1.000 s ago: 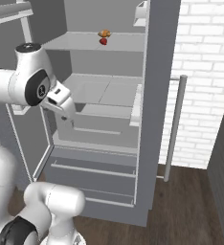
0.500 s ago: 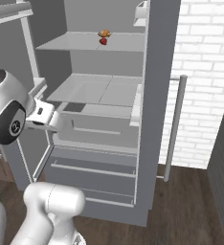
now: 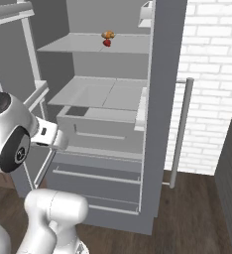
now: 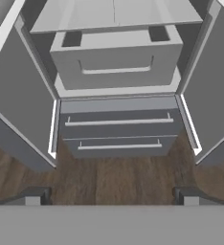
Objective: Take the strawberry from the fridge and place it on top of the pancake, located on the dining counter.
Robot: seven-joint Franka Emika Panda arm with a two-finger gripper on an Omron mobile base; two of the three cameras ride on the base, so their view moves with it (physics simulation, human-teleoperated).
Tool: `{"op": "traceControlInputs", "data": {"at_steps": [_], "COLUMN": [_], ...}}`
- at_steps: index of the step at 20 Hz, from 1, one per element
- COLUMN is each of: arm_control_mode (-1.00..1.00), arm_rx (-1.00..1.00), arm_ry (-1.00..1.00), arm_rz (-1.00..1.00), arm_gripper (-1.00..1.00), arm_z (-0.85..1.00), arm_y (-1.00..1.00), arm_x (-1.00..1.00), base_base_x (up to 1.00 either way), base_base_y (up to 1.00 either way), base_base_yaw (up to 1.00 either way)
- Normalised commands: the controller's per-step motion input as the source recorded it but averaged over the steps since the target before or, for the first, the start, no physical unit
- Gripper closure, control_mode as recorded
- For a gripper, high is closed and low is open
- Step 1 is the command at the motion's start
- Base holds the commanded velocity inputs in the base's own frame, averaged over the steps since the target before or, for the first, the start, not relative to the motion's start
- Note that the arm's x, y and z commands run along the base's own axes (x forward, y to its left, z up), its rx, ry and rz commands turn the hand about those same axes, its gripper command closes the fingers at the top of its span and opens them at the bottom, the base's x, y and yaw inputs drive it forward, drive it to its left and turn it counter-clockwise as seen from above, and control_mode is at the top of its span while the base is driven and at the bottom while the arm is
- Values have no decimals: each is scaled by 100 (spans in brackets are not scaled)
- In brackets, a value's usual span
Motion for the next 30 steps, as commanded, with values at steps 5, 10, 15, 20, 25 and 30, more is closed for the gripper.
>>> {"op": "traceControlInputs", "data": {"at_steps": [5, 10, 15, 20, 25, 30], "arm_control_mode": [-100, -100, -100, -100, -100, 100], "arm_rx": [-2, -1, -5, 0, 0, 0], "arm_ry": [0, 0, 0, 0, 0, 0], "arm_rz": [-7, -1, 0, 0, 0, 0], "arm_gripper": [-100, -100, -100, -100, -100, -100], "arm_z": [-1, -7, -17, 0, 0, 0], "arm_y": [-4, -35, -24, 0, 0, 0], "arm_x": [0, 1, 7, 0, 0, 5], "base_base_x": [0, 0, 0, 0, 0, 48], "base_base_y": [0, 0, 0, 0, 0, 0], "base_base_yaw": [0, 0, 0, 0, 0, 1]}}
